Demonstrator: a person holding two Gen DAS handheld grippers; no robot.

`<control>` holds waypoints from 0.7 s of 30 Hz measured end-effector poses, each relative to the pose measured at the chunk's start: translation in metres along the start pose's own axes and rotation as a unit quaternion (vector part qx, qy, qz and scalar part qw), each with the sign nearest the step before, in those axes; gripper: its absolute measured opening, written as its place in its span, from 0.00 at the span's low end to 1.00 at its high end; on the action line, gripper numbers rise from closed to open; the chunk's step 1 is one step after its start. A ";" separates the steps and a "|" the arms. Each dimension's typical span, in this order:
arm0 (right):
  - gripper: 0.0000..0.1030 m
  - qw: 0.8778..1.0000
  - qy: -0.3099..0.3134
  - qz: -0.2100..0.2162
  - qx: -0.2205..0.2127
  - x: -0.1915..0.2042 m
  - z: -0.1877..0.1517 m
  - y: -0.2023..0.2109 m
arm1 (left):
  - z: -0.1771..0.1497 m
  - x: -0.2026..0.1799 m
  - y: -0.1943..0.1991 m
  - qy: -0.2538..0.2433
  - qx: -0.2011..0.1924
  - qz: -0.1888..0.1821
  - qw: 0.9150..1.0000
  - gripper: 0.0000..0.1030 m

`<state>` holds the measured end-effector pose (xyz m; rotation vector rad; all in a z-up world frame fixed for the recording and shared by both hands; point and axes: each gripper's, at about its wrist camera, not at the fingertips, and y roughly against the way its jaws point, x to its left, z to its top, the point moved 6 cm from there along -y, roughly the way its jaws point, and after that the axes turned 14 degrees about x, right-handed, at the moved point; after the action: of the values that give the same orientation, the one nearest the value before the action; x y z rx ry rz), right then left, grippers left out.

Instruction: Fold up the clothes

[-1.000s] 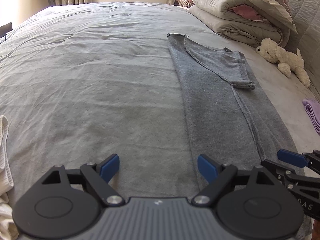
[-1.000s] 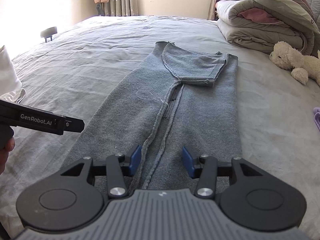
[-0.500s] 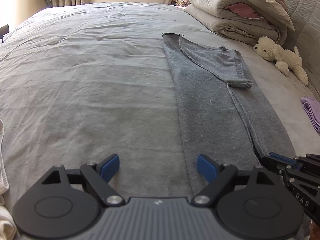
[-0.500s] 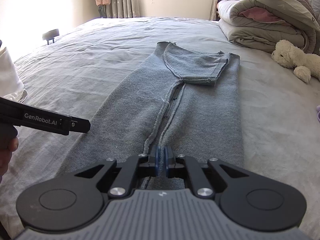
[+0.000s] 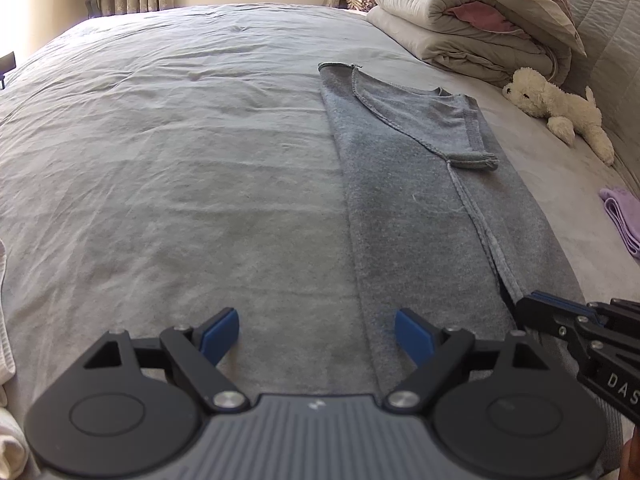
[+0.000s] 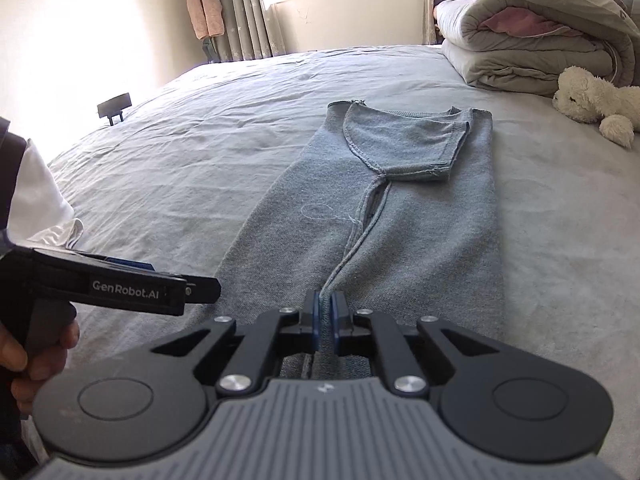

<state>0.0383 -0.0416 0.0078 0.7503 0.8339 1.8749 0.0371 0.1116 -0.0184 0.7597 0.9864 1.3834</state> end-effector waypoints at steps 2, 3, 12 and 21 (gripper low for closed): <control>0.09 1.000 -0.006 0.010 0.001 0.000 0.002 -0.001 | 0.000 -0.001 0.000 0.000 0.000 0.002 1.000 0.84; 0.09 1.000 -0.005 0.006 0.010 0.000 0.000 -0.006 | -0.001 -0.001 0.000 0.000 0.000 0.003 1.000 0.84; 0.16 1.000 0.010 -0.001 0.010 0.004 -0.009 0.000 | -0.002 -0.002 -0.002 -0.001 0.000 0.010 1.000 0.84; 0.16 1.000 0.008 -0.001 0.015 0.004 -0.012 0.002 | -0.002 -0.005 -0.003 -0.007 -0.002 0.021 1.000 0.85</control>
<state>0.0265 -0.0414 0.0027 0.7539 0.8748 1.8713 0.0366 0.1057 -0.0216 0.7911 0.9614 1.4137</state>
